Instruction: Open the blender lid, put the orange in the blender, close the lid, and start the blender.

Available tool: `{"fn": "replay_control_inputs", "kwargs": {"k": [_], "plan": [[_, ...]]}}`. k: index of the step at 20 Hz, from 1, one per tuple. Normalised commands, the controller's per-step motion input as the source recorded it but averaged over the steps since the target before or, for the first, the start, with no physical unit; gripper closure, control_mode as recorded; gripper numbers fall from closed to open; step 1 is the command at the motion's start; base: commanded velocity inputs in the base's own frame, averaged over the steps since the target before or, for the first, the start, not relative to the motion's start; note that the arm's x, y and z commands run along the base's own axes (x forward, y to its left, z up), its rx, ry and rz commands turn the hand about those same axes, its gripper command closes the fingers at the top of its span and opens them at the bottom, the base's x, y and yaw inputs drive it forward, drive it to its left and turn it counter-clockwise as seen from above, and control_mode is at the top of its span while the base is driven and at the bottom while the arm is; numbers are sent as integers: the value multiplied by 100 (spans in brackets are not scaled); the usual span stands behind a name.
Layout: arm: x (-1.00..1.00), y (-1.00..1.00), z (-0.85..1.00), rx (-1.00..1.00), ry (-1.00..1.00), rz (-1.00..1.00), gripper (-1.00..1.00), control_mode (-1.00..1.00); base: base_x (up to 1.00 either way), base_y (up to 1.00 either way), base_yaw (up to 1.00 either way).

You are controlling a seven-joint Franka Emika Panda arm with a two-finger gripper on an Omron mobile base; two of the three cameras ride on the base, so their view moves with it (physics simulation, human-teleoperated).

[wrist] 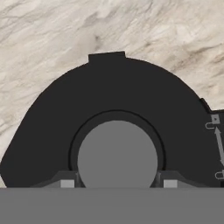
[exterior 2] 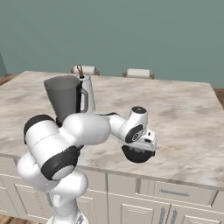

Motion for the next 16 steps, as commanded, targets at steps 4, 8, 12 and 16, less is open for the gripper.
{"fn": "replay_control_inputs", "kwargs": {"k": [4,8,12,16], "plan": [[18,4,-13,0,0,0,100,-100,0,0,0],[16,8,-12,0,0,0,100,-100,0,0,0],[5,21,-17,0,0,0,-100,-100,0,0,0],[0,8,-4,0,0,0,-100,-100,0,0,0]]}}
